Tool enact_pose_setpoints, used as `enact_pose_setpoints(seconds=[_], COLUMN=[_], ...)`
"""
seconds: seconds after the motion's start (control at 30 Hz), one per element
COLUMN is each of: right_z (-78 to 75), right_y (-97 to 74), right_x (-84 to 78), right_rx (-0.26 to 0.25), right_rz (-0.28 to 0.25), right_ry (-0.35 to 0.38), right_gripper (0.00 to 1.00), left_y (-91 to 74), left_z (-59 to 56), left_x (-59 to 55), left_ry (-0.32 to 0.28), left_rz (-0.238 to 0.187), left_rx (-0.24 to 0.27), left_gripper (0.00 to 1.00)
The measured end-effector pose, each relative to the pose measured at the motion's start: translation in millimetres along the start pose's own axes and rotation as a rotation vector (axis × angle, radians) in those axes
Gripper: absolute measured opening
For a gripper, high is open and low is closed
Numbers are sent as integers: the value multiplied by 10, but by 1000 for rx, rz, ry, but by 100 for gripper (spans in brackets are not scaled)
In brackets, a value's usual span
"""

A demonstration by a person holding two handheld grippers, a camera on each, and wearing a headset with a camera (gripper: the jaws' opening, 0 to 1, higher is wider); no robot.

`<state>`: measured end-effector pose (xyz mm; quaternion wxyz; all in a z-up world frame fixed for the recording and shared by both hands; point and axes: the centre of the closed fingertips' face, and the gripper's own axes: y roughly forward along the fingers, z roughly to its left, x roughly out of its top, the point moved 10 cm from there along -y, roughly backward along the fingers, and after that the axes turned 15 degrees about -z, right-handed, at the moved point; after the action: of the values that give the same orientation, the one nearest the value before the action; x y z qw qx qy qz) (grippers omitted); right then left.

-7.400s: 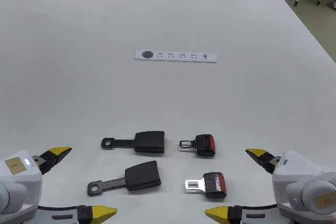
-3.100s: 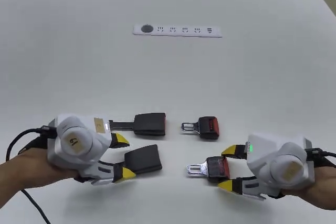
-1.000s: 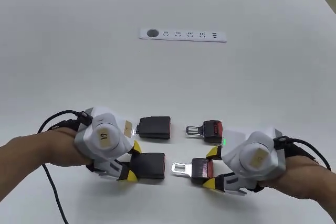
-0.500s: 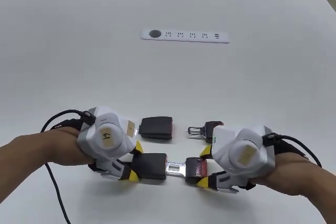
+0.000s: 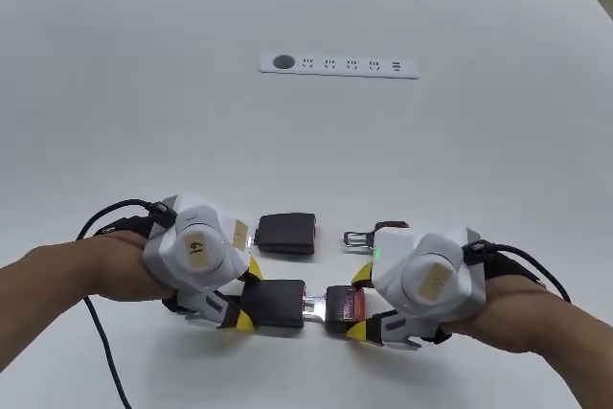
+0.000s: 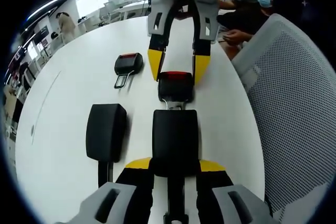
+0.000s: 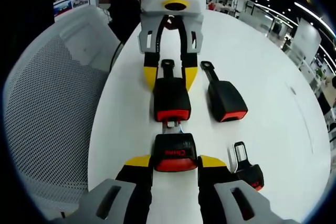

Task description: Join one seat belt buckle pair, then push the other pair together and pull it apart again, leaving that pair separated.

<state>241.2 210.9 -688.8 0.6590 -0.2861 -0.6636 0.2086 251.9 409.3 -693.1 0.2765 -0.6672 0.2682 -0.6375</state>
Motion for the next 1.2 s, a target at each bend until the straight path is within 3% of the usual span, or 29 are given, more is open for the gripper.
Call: enact_pose_setpoints(seconds=[0.5,1.2], right_z=[-6,-32], right_y=[3,62], right_x=[-19,27], right_rx=[9,16], right_rz=[-20,-10], right_ry=[12,13], right_gripper=[28,27], left_y=[-3,-1], left_z=[-14,5], left_x=[6,-25], left_ry=[-2,-2], left_rz=[-14,-19], left_rx=[4,6], left_gripper=[32,31])
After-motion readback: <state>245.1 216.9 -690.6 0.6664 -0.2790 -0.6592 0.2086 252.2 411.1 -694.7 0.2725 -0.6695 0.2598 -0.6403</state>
